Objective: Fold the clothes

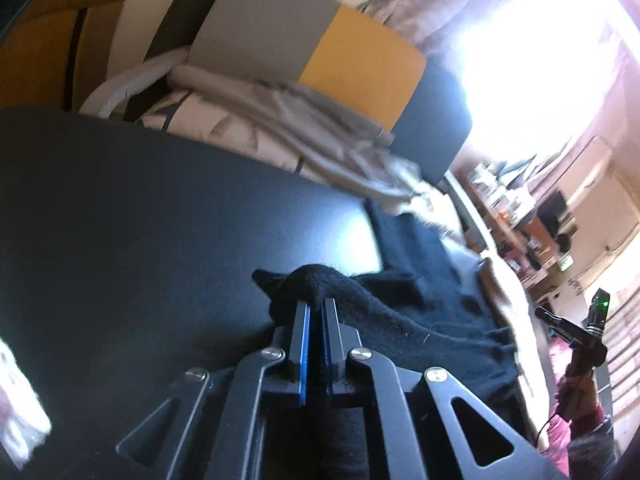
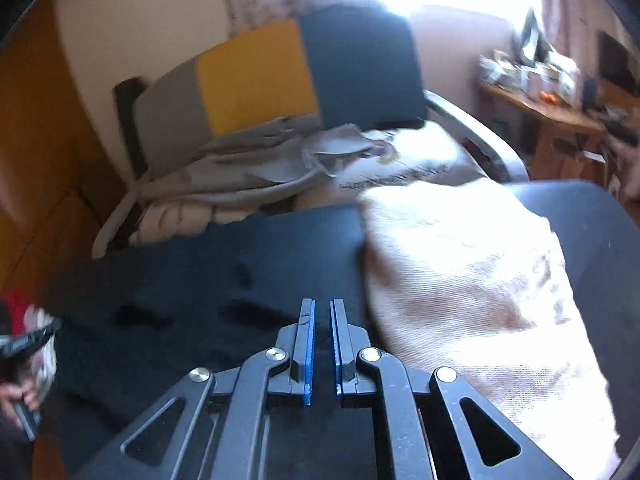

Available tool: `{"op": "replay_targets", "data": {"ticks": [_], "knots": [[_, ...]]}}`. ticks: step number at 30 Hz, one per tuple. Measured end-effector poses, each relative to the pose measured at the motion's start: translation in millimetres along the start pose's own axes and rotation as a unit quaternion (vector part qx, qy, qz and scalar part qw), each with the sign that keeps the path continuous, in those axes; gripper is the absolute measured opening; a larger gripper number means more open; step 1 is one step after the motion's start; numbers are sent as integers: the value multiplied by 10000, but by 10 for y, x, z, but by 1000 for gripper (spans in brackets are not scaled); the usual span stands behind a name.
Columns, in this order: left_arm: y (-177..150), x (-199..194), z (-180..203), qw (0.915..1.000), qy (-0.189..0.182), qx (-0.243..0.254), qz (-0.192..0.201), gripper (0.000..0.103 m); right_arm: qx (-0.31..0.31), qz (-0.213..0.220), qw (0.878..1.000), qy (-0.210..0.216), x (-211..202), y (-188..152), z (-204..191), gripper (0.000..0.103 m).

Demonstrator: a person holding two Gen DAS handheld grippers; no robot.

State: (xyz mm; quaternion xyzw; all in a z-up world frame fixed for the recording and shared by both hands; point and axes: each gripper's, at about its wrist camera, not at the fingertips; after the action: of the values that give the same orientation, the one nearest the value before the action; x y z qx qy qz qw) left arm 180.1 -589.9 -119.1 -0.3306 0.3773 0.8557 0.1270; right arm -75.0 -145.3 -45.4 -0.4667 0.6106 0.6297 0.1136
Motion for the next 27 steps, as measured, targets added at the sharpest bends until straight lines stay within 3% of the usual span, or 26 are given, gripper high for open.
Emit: {"op": "replay_targets", "data": {"ticks": [2,5,7,8,9,10,14,18,19,20,21,22,27], "knots": [[-38,123,-16,9994,238,63,-249,4,352,-191,9991,132,138,-58,116,11],[-83,174,-34,9988,314,11,-383,6,537,-352,9954,705,230,-154,142,12],[-86,137,-49,9989,280,-41,-363,10,291,-489,9938,952,209,-237,23,33],[-88,119,-61,9990,267,-58,-345,10,155,-569,9931,1009,196,-282,-39,58],[-90,100,-73,9991,254,-75,-328,10,-44,-625,9928,1017,195,-318,-120,70],[-92,82,-84,9992,246,-90,-314,11,-350,-639,9929,940,217,-339,-230,71],[-139,53,-75,9985,351,2,-419,14,-1433,-820,9849,517,367,-413,-616,71],[-182,113,-38,9971,432,186,-606,15,-2180,-1369,9663,-57,606,-540,-716,69],[-196,139,-24,9962,510,271,-646,15,-2169,-1409,9659,-75,617,-550,-698,65],[-209,163,-8,9953,587,360,-684,15,-2088,-1372,9683,-53,601,-533,-670,47],[-221,177,23,9941,664,488,-706,12,-2003,-1349,9704,-43,587,-505,-646,21],[-234,188,65,9926,759,638,-701,9,-1907,-1343,9724,-31,568,-464,-628,12],[-201,110,194,9902,962,924,-412,5,-2084,-811,9745,-175,343,-299,-791,9]]}}
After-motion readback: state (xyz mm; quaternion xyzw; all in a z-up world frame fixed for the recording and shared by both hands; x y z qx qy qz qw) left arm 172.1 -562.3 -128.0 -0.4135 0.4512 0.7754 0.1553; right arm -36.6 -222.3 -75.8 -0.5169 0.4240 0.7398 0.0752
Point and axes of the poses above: each gripper's, at about its wrist camera, not at the fingertips, and x roughly the way its jaws point, z to its right, y to its top, and after that the axes turned 3 degrees about -y, right-handed
